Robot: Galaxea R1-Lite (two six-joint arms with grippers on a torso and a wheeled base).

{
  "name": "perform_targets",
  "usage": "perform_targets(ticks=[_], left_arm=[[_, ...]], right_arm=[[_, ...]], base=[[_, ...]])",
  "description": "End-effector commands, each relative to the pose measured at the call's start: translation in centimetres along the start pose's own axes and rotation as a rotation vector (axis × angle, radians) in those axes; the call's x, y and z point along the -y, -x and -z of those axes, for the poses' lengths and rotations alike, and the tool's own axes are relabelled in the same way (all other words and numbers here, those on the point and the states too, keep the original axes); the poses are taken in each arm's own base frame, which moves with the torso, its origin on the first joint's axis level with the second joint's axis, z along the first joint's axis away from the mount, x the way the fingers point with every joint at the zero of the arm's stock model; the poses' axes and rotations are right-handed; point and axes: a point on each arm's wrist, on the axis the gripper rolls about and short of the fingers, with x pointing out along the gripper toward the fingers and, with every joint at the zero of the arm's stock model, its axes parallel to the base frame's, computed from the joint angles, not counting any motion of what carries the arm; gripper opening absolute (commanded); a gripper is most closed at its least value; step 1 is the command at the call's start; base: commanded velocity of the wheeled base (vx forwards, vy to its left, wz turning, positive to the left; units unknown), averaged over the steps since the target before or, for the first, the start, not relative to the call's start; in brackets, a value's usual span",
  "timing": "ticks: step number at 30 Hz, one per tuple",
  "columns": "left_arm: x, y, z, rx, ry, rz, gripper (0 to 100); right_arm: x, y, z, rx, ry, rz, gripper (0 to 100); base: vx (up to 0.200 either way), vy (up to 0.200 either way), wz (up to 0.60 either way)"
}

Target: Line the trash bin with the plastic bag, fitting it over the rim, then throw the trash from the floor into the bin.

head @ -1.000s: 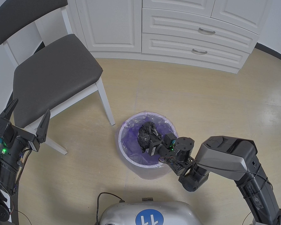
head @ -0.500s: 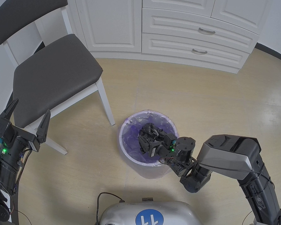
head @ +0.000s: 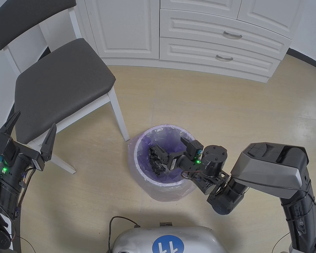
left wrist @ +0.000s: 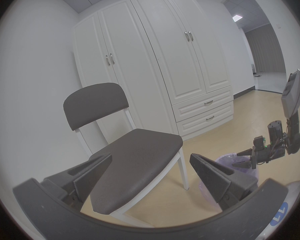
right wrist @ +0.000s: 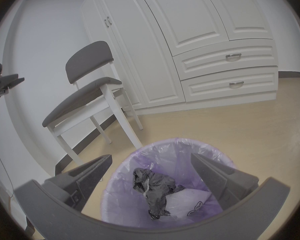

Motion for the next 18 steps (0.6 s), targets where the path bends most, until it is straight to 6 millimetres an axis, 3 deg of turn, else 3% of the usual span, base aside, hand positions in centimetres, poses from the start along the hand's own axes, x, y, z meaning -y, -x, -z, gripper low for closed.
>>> perform_targets(ticks=[1,4,6,7,8,11,12,17,18], left_arm=[[0.1,-0.1,0.2,-0.009,-0.002,0.004,100],[0.2,0.0,0.3,-0.014,0.001,0.007,100],[0.4,0.0,0.9,-0.043,0.000,0.023,100],[0.4,0.0,0.9,-0.043,0.000,0.023,100],[0.7,0.0,1.4,-0.071,-0.005,0.035,100],[1.1,-0.2,2.1,-0.108,-0.014,0.049,100],[1.3,-0.3,2.4,-0.124,-0.013,0.057,100],[1.2,-0.2,2.3,-0.122,0.039,0.052,100],[1.2,-0.2,2.3,-0.122,0.042,0.051,100]], right_arm=[[-0.1,1.1,-3.4,0.055,0.024,-0.002,100],[0.2,2.1,-4.9,0.059,0.074,0.009,100],[0.8,3.7,-7.6,0.086,0.135,0.029,100],[0.8,3.7,-7.6,0.086,0.135,0.029,100],[1.5,5.2,-10.0,0.109,0.174,0.058,100],[2.7,7.5,-12.6,0.033,0.223,0.137,100],[3.4,9.2,-14.2,-0.032,0.242,0.198,100],[5.9,14.3,-17.6,-0.187,0.263,0.376,100],[6.0,14.5,-17.7,-0.188,0.264,0.382,100]], base=[[0.000,0.000,0.00],[0.000,0.000,0.00],[0.000,0.000,0.00],[0.000,0.000,0.00],[0.000,0.000,0.00],[0.000,0.000,0.00],[0.000,0.000,0.00],[0.000,0.000,0.00],[0.000,0.000,0.00]])
